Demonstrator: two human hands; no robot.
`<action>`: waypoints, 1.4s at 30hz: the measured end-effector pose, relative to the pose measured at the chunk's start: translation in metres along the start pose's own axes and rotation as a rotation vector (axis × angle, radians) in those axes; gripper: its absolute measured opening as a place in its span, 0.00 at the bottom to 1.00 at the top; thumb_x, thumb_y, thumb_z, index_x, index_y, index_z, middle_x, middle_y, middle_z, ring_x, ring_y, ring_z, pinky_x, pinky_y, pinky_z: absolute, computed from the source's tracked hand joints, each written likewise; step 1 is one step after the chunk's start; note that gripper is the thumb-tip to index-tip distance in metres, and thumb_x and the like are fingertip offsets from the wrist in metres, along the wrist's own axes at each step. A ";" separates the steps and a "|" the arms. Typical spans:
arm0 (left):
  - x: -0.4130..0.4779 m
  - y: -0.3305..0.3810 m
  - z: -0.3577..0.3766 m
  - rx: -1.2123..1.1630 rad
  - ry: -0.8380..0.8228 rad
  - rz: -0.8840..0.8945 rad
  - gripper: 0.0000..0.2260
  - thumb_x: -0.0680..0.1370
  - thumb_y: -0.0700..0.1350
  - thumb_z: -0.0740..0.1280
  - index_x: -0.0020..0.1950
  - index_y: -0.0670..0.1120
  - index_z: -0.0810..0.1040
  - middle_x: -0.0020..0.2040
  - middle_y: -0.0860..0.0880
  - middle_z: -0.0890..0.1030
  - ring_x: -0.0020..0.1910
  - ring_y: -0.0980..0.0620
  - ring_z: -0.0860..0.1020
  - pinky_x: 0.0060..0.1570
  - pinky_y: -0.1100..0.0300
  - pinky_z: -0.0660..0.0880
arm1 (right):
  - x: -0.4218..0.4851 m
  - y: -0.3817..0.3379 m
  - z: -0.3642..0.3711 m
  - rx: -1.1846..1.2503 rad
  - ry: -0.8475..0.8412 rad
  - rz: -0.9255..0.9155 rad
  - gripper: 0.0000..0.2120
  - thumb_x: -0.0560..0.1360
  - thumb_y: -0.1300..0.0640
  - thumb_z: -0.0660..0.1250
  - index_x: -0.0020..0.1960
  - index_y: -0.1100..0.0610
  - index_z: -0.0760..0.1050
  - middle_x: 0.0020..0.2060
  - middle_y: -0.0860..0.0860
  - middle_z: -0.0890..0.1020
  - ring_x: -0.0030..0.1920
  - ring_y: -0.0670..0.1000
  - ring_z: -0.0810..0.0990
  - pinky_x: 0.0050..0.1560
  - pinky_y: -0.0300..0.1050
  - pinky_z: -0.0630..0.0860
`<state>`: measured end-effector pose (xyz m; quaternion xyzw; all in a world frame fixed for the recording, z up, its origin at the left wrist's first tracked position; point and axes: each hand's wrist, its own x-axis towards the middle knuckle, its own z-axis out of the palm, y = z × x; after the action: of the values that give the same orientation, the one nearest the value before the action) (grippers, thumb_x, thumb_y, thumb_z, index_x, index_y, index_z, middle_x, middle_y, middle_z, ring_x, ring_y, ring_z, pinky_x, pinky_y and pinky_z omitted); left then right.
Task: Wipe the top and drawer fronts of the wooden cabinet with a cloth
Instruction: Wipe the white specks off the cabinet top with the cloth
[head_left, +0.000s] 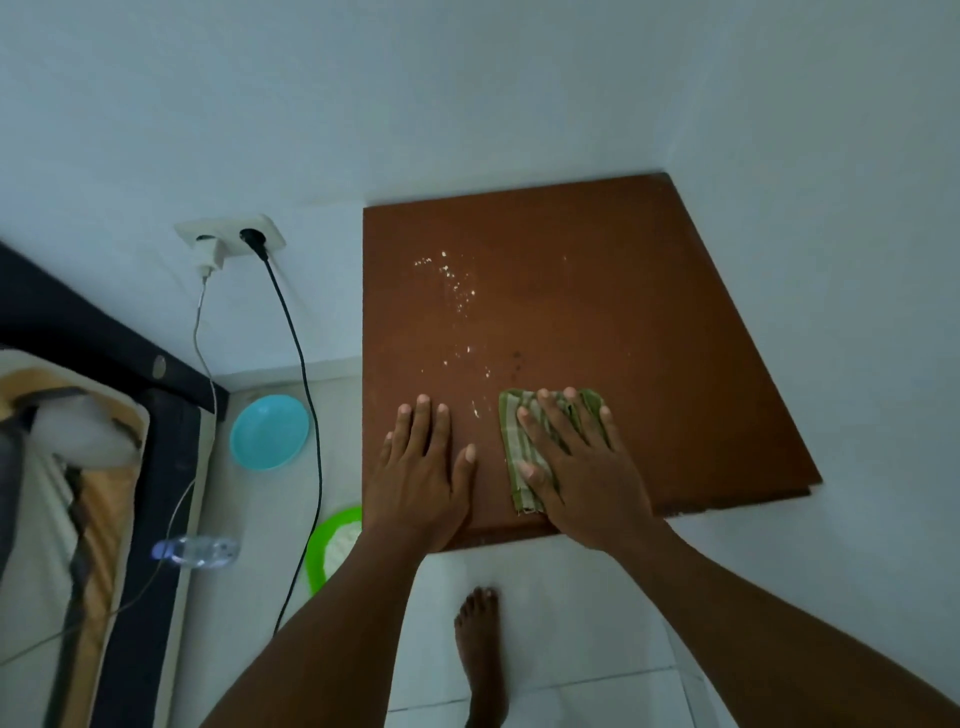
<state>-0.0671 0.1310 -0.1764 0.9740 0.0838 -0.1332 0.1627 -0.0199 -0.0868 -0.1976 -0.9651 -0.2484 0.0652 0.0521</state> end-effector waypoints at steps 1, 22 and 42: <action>-0.011 0.002 0.004 0.001 -0.006 -0.006 0.40 0.75 0.68 0.32 0.84 0.50 0.44 0.84 0.50 0.41 0.82 0.50 0.38 0.77 0.54 0.38 | -0.012 -0.002 0.002 0.006 0.010 -0.001 0.29 0.83 0.39 0.43 0.82 0.46 0.48 0.81 0.49 0.50 0.81 0.56 0.45 0.78 0.64 0.51; 0.012 -0.003 -0.022 -0.033 -0.114 -0.015 0.33 0.83 0.64 0.43 0.84 0.49 0.44 0.84 0.49 0.41 0.82 0.49 0.38 0.80 0.50 0.42 | 0.046 0.004 -0.042 0.283 0.271 -0.035 0.21 0.81 0.61 0.57 0.72 0.63 0.71 0.69 0.59 0.76 0.72 0.60 0.72 0.68 0.60 0.74; 0.179 -0.064 -0.066 0.003 0.022 0.104 0.31 0.84 0.63 0.43 0.83 0.51 0.37 0.82 0.54 0.32 0.78 0.56 0.28 0.78 0.56 0.35 | 0.375 -0.023 -0.050 0.052 -0.019 -0.030 0.26 0.84 0.45 0.46 0.81 0.46 0.52 0.81 0.48 0.52 0.81 0.55 0.45 0.78 0.64 0.45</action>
<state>0.1054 0.2341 -0.1865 0.9787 0.0346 -0.1138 0.1671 0.3020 0.1123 -0.1830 -0.9588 -0.2617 0.0802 0.0758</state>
